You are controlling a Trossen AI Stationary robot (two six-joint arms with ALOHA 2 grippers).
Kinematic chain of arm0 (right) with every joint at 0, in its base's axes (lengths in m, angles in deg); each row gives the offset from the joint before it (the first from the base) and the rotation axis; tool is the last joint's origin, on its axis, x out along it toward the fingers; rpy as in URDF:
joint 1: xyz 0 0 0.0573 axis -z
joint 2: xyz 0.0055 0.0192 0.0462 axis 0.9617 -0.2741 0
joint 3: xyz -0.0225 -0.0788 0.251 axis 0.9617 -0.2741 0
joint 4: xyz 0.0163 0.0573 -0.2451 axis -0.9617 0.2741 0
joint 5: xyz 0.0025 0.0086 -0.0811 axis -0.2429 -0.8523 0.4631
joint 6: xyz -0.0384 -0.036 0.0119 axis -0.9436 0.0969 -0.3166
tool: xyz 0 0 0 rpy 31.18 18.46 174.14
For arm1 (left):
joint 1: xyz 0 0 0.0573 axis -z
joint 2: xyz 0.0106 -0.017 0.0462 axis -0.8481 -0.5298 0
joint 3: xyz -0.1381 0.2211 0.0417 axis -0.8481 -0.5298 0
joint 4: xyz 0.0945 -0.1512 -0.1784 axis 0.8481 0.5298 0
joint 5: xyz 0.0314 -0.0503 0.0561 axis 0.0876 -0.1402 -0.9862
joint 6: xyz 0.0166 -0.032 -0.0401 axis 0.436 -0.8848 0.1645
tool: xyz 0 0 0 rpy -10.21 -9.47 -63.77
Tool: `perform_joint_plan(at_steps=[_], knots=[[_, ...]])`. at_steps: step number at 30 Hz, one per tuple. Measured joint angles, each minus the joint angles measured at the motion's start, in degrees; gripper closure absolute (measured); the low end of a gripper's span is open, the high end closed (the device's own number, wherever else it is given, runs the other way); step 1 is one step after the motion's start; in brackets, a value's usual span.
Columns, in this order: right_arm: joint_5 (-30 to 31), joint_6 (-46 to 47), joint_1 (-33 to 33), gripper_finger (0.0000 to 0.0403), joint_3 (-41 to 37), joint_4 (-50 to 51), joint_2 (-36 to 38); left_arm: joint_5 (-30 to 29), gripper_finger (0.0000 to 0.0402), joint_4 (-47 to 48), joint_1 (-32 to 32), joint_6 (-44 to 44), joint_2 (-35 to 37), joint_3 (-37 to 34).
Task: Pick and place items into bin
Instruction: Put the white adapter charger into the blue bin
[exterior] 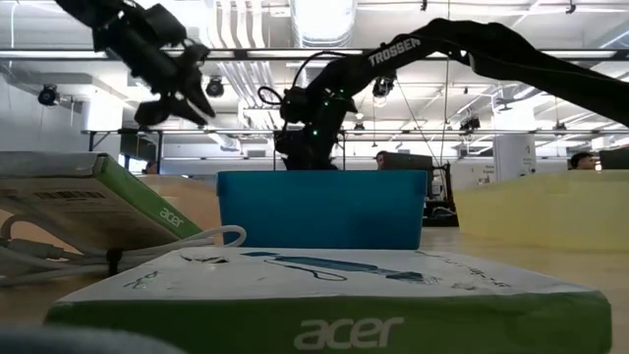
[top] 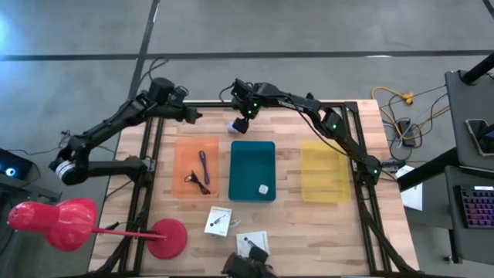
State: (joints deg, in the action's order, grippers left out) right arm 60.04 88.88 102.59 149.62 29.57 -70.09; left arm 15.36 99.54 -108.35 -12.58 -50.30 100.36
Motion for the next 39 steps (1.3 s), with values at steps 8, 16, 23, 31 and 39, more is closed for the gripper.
perform_joint_plan(at_steps=[8,16,23,31,39], knots=[[-3.5,3.8,-0.1,0.0174,3.2,9.7,1.4,0.2,0.0370,-5.1,0.2,6.9,-13.5,0.2],[-3.4,4.8,-0.1,0.0263,3.2,16.2,2.8,-3.4,0.0390,-6.7,0.5,12.2,-27.3,2.4],[-3.4,3.2,0.0,0.0382,3.2,22.8,3.0,1.6,0.0400,-6.8,2.2,20.6,-31.4,4.0],[-2.9,2.6,0.1,0.0390,3.2,23.5,3.4,-4.6,0.0401,-10.7,4.8,27.6,-35.7,5.8],[-1.3,2.2,0.0,0.0390,3.2,23.3,3.4,-4.5,0.0401,-11.7,8.1,35.8,-43.2,10.0]])
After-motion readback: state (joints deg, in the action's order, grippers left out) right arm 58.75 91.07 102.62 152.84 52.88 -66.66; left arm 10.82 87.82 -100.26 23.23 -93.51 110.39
